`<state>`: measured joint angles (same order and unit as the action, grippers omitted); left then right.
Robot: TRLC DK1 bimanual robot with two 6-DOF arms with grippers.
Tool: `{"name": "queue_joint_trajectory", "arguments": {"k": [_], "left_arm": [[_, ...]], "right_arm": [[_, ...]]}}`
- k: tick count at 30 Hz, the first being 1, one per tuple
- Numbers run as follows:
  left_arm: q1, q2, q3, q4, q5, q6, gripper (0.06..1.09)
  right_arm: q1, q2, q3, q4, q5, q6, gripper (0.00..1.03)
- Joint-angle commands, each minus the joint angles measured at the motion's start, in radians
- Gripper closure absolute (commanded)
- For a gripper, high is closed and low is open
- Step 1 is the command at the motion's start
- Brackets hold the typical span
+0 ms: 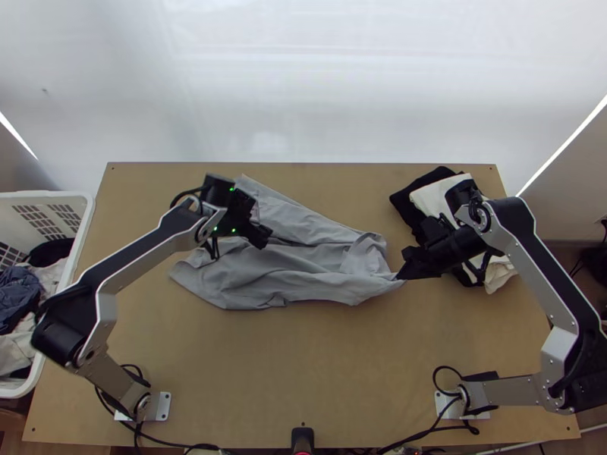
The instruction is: Fold the t-shirt
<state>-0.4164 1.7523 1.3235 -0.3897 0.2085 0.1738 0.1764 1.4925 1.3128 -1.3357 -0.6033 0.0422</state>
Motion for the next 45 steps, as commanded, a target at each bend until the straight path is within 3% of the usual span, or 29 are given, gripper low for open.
{"name": "queue_joint_trajectory", "arguments": {"k": [1,4,7,17,24,25,27,28,30,31,37,41,45], "left_arm": [[-0.004,0.13,0.206,-0.235,0.058,-0.073,0.11],[-0.004,0.19,0.322,-0.433,0.057,-0.076,0.11],[0.001,0.197,0.349,-0.469,0.057,-0.085,0.11],[-0.016,0.245,0.352,-0.456,0.062,-0.103,0.11],[-0.016,0.254,0.341,-0.367,0.101,-0.135,0.11],[-0.016,0.257,0.339,-0.354,0.101,-0.137,0.14],[-0.013,0.257,0.332,-0.31,0.106,-0.158,0.36],[-0.007,0.251,0.316,-0.261,0.104,-0.188,0.53],[0.004,0.245,0.301,-0.192,0.1,-0.22,0.97],[0.008,0.253,0.302,-0.167,0.094,-0.227,1.05],[0.054,0.265,0.322,-0.141,0.069,-0.283,1.05],[0.119,0.154,0.367,-0.143,0.071,-0.412,1.05],[0.163,0.01,0.349,-0.176,0.092,-0.453,1.05]], "right_arm": [[0.0,0.008,0.0,0.013,0.005,0.002,1.0],[0.0,0.014,0.002,0.015,0.007,0.002,1.0],[0.0,0.017,0.005,0.018,0.007,0.002,1.0],[-0.002,0.035,0.013,0.03,0.007,0.002,1.0],[-0.002,0.043,0.016,0.035,0.007,0.002,1.0],[0.0,0.043,0.014,0.038,0.007,0.002,1.0],[0.0,0.046,0.014,0.043,0.007,0.002,1.0],[0.0,0.046,0.013,0.043,0.007,0.002,1.0],[0.0,0.048,0.011,0.044,0.007,0.002,1.0],[0.0,0.046,0.013,0.044,0.007,0.002,1.0],[-0.005,0.046,0.017,0.044,0.007,0.002,1.0],[-0.008,0.046,0.014,0.047,0.007,0.001,1.0],[-0.009,0.046,0.014,0.052,0.007,0.001,1.0]]}}
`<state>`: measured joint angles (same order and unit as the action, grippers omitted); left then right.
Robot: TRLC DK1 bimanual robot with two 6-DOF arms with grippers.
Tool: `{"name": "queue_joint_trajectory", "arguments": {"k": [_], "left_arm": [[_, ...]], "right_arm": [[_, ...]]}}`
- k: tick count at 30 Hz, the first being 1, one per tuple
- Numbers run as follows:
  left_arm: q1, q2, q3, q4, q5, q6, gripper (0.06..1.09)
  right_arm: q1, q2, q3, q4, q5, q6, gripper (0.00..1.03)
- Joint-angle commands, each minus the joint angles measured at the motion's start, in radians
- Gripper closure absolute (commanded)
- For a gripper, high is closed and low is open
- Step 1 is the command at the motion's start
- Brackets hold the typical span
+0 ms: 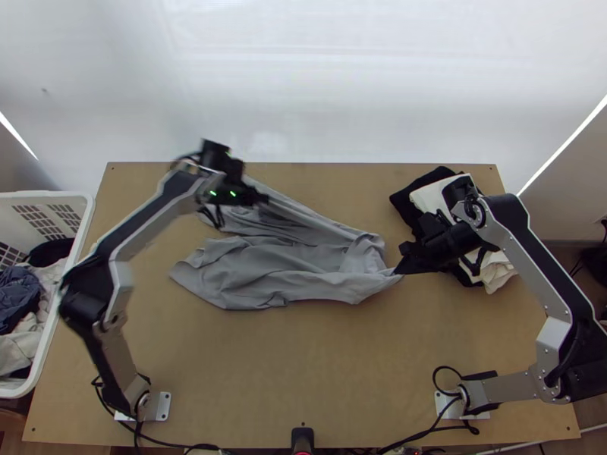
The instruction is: Fold the t-shirt
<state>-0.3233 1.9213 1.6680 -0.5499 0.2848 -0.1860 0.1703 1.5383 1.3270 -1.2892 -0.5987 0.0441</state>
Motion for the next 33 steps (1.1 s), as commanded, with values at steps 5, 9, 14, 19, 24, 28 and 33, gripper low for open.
{"name": "queue_joint_trajectory", "arguments": {"k": [5,9,14,19,24,28,33], "left_arm": [[0.089,-0.185,-0.057,-0.01,0.02,-0.07,1.05],[0.078,-0.146,-0.051,0.016,0.02,-0.046,1.05],[0.046,-0.064,-0.019,0.09,0.02,-0.049,1.05],[0.013,0.062,0.137,0.122,0.011,-0.075,1.05],[-0.033,0.136,0.294,0.13,0.005,-0.118,1.05],[-0.042,0.182,0.389,0.177,-0.012,-0.165,1.05],[-0.033,0.246,0.527,0.177,-0.061,-0.207,1.05]], "right_arm": [[-0.003,0.005,0.0,0.008,0.002,-0.001,1.0],[-0.002,0.003,-0.003,0.01,0.002,0.0,1.0],[-0.002,-0.004,-0.025,0.016,0.002,0.0,1.0],[0.005,-0.02,-0.063,0.039,0.002,0.013,1.0],[0.011,-0.027,-0.083,0.062,0.002,0.03,1.0],[0.011,-0.029,-0.083,0.073,0.002,0.034,1.0],[0.011,-0.03,-0.078,0.088,0.01,0.043,1.0]]}}
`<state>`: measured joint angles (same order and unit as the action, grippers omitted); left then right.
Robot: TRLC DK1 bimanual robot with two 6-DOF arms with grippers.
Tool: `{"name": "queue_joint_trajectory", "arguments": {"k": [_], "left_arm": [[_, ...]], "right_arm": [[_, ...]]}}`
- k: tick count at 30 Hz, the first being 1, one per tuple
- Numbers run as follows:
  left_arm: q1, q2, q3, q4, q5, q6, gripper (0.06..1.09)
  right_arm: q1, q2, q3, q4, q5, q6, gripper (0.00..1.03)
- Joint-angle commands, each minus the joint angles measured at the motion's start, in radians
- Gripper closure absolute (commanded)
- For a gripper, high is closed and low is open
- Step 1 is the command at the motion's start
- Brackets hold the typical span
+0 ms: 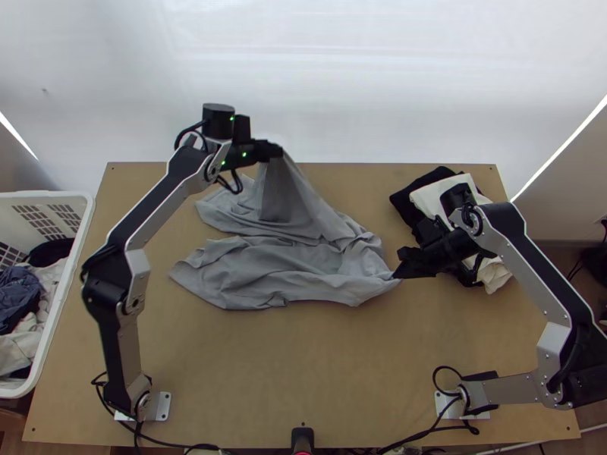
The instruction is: Fold the t-shirt
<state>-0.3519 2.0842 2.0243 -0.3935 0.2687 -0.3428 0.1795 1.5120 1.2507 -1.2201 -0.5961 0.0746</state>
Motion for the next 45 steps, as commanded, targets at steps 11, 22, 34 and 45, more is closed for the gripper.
{"name": "queue_joint_trajectory", "arguments": {"k": [11,22,34,45], "left_arm": [[0.027,0.181,0.195,0.041,-0.128,-0.073,1.05],[0.048,0.163,0.162,0.013,-0.134,-0.091,1.05],[0.1,0.031,0.036,-0.021,-0.132,-0.085,1.05],[0.241,-0.251,-0.032,-0.076,-0.125,-0.111,1.05]], "right_arm": [[0.015,-0.007,0.001,0.033,0.016,0.016,1.0],[0.014,-0.076,-0.01,0.051,0.027,0.014,1.0],[-0.032,-0.141,-0.027,0.053,0.024,0.022,1.0],[-0.147,-0.179,0.277,0.054,0.019,0.045,1.0]]}}
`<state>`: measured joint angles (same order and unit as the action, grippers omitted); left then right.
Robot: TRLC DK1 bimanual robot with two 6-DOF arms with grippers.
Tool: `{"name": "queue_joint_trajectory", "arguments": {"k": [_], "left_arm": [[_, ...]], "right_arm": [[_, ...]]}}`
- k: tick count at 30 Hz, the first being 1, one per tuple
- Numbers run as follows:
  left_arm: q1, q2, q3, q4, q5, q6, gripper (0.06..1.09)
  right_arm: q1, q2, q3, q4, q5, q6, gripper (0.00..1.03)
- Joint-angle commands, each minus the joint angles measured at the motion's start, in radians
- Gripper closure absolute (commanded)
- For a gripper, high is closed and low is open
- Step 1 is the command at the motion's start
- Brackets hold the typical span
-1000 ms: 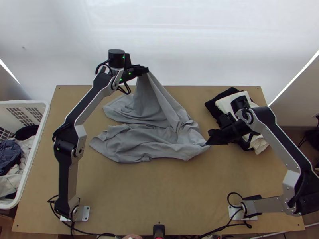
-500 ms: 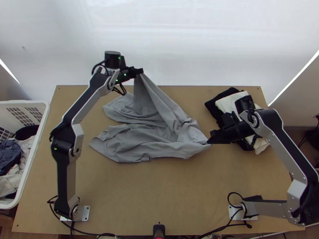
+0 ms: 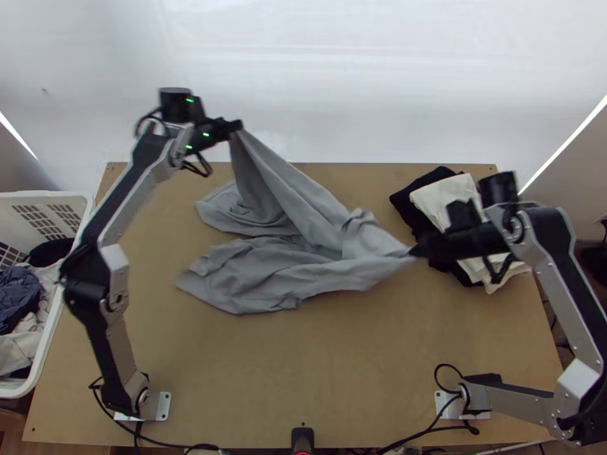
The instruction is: Fold the t-shirt
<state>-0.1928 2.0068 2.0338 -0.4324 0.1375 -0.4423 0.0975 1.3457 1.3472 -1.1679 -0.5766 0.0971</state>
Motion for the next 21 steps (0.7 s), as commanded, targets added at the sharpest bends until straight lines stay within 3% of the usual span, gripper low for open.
{"name": "queue_joint_trajectory", "arguments": {"k": [1,9,21], "left_arm": [[0.104,-0.214,-0.05,-0.045,0.008,-0.013,1.05],[0.316,-0.499,-0.115,-0.104,0.047,-0.021,1.05],[0.541,-0.809,-0.23,-0.19,0.143,-0.056,1.05]], "right_arm": [[-0.076,-0.013,0.219,0.008,0.0,0.033,1.0],[-0.122,0.009,0.478,0.034,0.0,0.104,1.0],[-0.142,-0.005,0.711,0.034,-0.031,0.177,1.0]]}}
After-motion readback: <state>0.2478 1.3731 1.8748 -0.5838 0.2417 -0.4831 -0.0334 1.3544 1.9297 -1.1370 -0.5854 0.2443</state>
